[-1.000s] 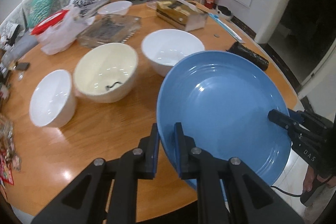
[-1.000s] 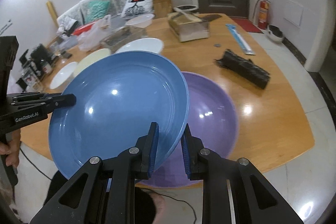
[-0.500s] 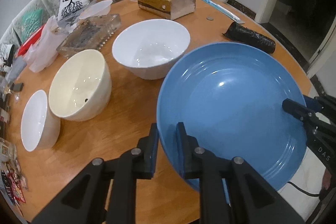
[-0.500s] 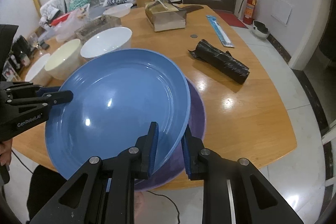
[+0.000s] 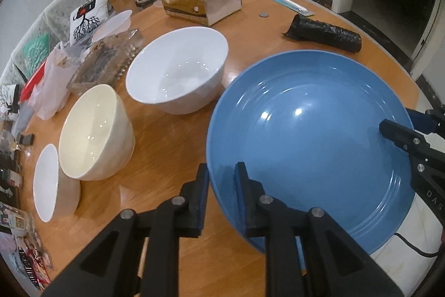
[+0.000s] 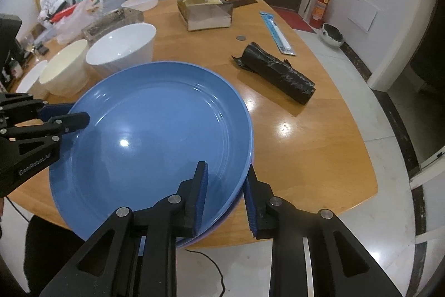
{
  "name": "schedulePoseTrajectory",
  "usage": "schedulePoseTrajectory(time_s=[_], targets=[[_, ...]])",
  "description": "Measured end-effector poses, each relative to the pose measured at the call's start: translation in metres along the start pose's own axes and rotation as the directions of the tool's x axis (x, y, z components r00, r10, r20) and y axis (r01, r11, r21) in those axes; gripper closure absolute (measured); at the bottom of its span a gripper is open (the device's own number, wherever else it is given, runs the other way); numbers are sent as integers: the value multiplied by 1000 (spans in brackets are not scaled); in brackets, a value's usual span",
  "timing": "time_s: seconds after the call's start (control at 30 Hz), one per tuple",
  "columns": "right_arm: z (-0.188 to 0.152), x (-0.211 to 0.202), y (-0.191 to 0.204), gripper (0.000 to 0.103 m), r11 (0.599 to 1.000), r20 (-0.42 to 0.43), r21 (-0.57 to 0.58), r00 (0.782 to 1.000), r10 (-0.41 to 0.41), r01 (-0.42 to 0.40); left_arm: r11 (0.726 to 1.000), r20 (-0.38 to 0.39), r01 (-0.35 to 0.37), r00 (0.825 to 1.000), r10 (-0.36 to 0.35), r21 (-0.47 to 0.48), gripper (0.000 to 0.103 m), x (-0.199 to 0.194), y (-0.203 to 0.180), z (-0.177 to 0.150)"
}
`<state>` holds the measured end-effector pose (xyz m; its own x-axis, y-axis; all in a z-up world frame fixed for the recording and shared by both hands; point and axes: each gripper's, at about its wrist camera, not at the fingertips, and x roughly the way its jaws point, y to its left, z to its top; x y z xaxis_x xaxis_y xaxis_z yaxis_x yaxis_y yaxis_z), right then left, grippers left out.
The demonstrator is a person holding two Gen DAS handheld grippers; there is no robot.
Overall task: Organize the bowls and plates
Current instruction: 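Lift the blue plate with both grippers and lower it onto the purple plate, then open both grippers and move them toward the white bowls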
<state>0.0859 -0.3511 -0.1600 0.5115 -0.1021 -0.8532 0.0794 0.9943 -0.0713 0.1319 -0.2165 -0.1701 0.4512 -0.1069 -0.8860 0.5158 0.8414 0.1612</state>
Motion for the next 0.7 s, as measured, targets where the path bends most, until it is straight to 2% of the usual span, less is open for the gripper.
schedulePoseTrajectory(time_s=[0.23, 0.47, 0.6, 0.63, 0.7], targets=[[0, 6, 5, 79, 997, -28, -51, 998, -53, 52, 1000, -11, -7, 1000, 7, 15, 86, 4, -4, 1], [-2, 13, 5, 78, 996, -47, -61, 997, -67, 64, 999, -15, -28, 999, 28, 33, 87, 8, -8, 4], [-1, 11, 7, 78, 994, -49, -74, 995, -85, 82, 1000, -16, -23, 1000, 23, 11, 87, 7, -4, 5], [0, 9, 7, 77, 994, -44, -76, 995, -88, 84, 1000, -11, -16, 1000, 16, -3, 85, 4, 0, 5], [1, 2, 8, 71, 993, -21, -77, 996, -92, 90, 1000, 9, 3, 1000, -3, -24, 72, -3, 7, 6]])
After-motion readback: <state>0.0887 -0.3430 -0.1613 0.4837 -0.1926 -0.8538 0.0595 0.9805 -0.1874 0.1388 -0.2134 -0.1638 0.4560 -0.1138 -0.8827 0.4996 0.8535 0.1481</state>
